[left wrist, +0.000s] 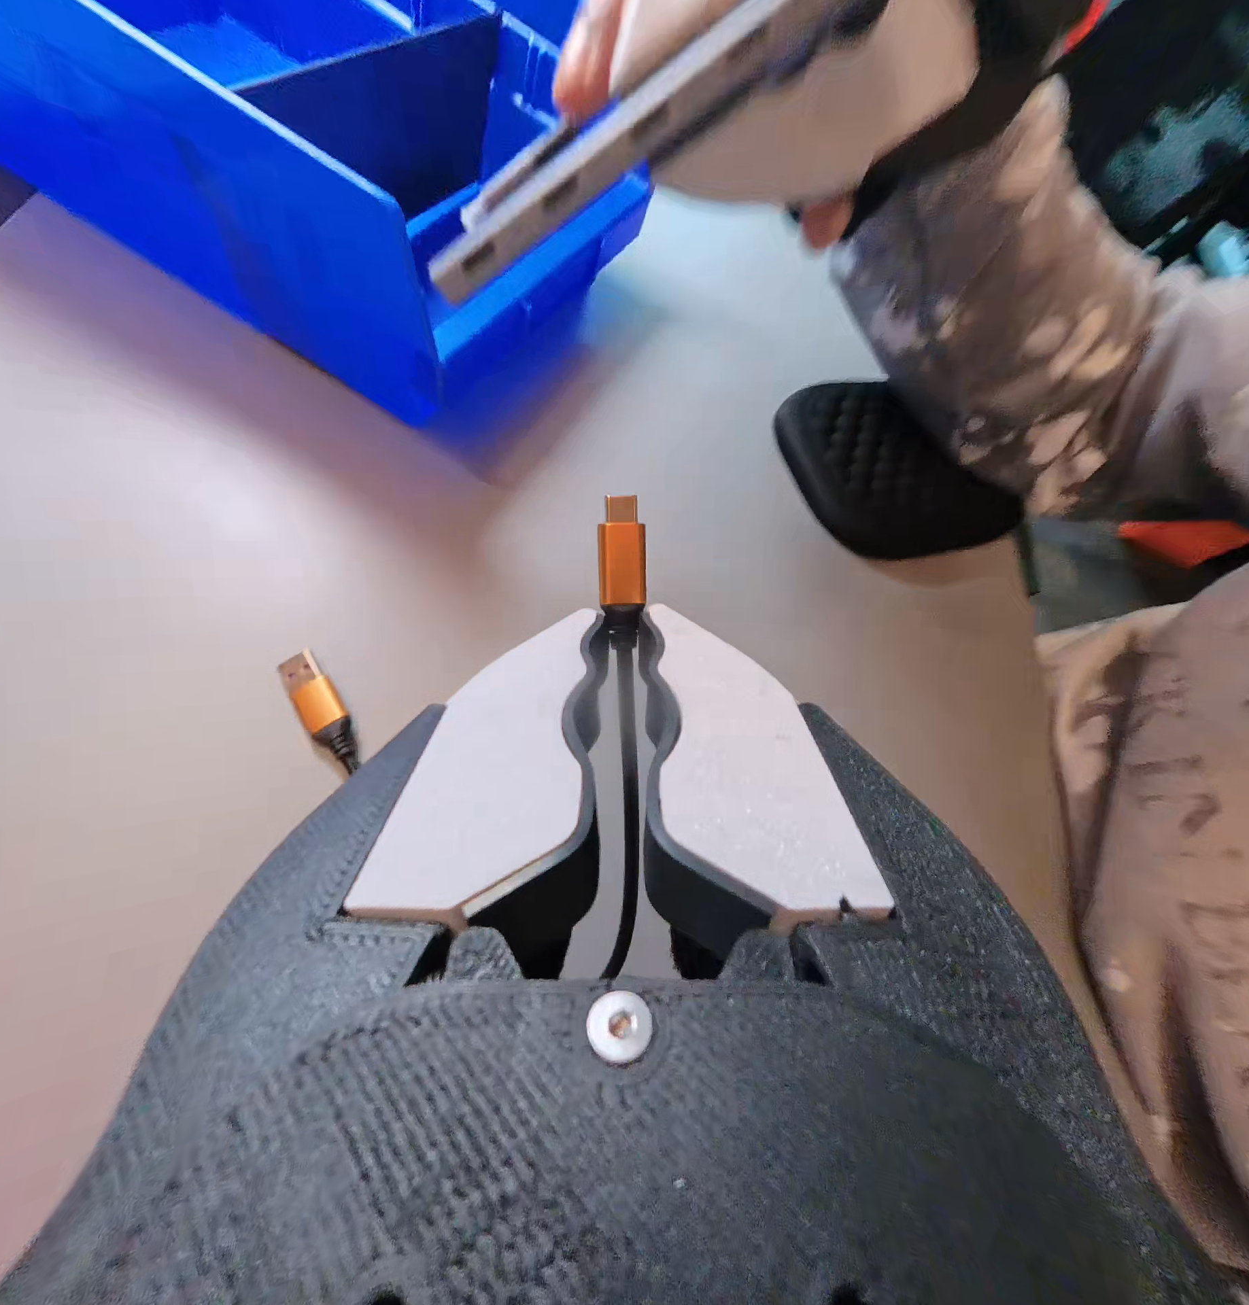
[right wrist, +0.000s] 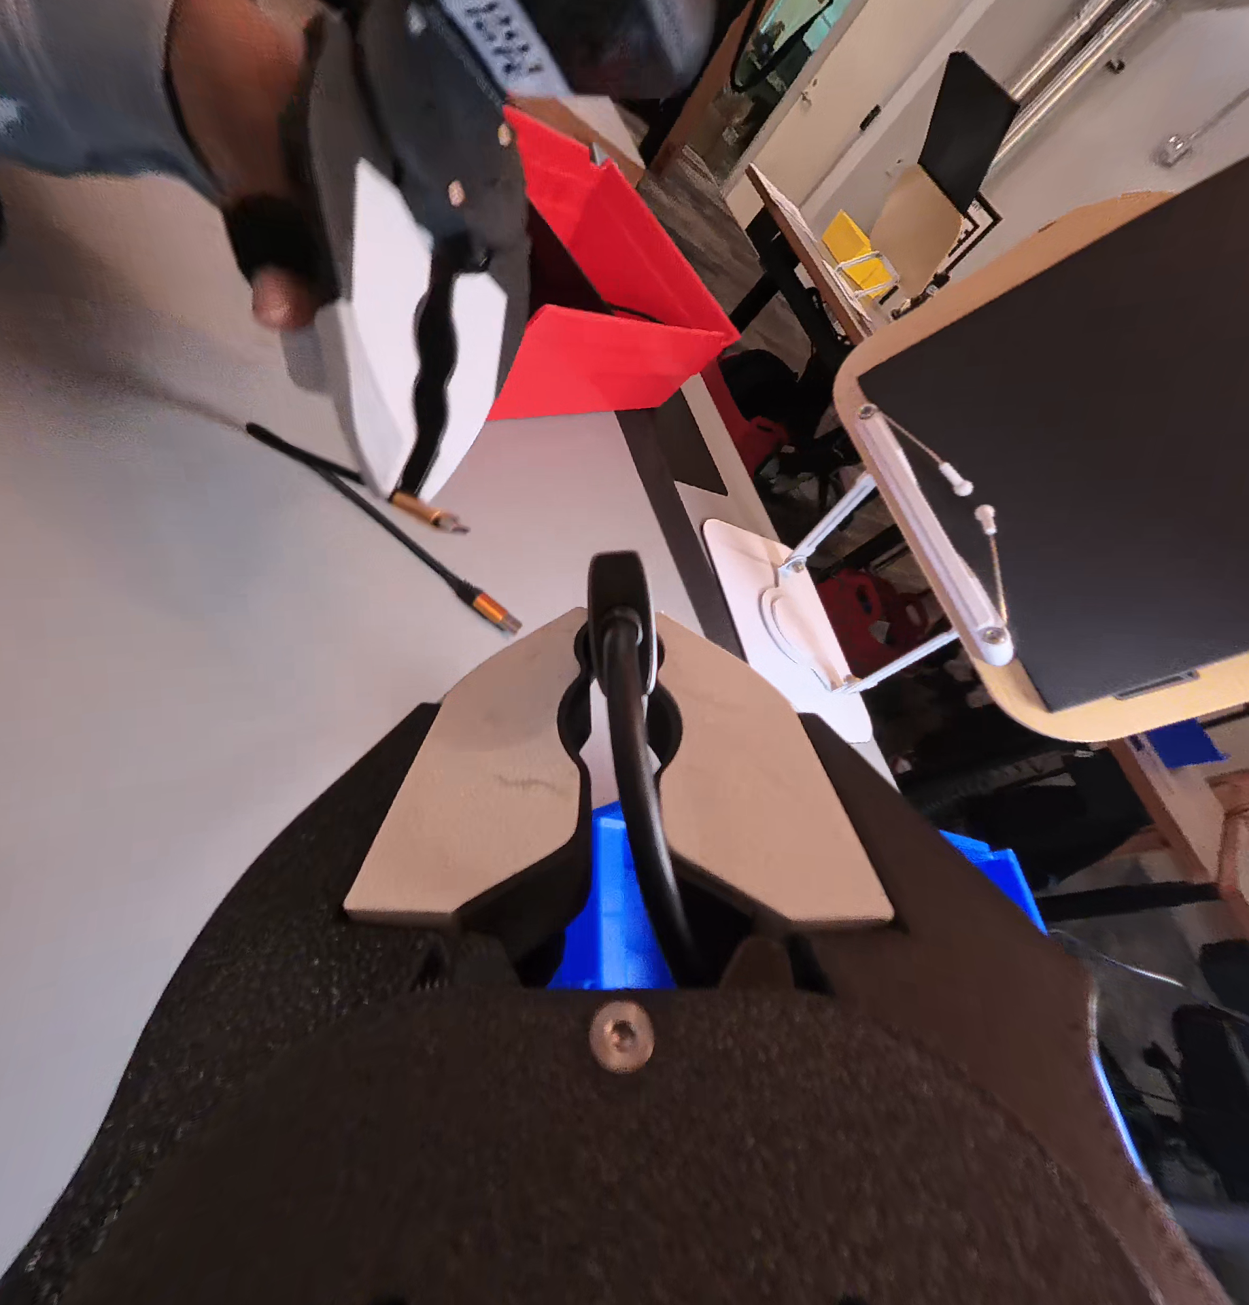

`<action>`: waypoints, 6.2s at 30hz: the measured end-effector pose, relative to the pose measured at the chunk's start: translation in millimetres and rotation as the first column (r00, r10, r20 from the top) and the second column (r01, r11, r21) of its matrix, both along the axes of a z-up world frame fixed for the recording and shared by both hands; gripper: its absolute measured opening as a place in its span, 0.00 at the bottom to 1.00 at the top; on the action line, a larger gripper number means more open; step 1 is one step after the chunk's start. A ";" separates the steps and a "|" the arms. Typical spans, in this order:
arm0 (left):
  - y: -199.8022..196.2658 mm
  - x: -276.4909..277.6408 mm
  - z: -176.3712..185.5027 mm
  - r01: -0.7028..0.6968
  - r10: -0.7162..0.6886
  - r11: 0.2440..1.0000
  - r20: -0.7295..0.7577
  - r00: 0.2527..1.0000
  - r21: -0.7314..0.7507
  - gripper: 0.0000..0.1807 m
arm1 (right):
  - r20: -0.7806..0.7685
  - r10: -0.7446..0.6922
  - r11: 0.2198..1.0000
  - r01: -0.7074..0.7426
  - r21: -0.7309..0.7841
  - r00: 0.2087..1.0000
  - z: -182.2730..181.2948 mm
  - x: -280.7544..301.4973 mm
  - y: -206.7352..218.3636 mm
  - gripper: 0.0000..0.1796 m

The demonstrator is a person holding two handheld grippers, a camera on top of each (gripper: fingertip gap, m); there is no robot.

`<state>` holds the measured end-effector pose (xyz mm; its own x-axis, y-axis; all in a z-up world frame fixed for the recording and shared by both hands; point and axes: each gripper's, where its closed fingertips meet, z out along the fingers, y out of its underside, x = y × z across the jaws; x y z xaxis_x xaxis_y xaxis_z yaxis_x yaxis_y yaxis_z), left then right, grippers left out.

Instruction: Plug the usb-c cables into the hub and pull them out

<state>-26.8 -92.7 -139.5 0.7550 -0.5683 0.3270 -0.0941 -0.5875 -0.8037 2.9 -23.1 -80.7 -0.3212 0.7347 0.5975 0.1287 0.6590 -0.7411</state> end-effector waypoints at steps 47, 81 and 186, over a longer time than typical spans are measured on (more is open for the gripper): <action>-26.2 17.0 -51.7 0.058 -0.058 0.949 0.009 0.998 -0.310 0.04 | 0.024 0.132 0.749 -0.115 0.653 0.991 -101.9 2.8 -64.4 0.05; -41.6 -97.2 62.8 -0.279 0.300 0.945 -0.111 0.948 0.172 0.11 | -0.091 0.012 0.928 0.023 0.373 0.996 -60.1 6.9 -35.7 0.06; -48.8 -8.0 -94.5 -0.002 -0.064 0.991 -0.486 0.872 -0.134 0.06 | -0.127 -0.190 0.937 0.218 0.271 0.974 -57.0 23.9 21.8 0.06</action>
<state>-34.8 -141.4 -234.0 0.8193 -0.5733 -0.0084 -0.4750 -0.6704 -0.5700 26.8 -1.3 -137.7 -0.1118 0.5755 0.8101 0.2193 0.8094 -0.5448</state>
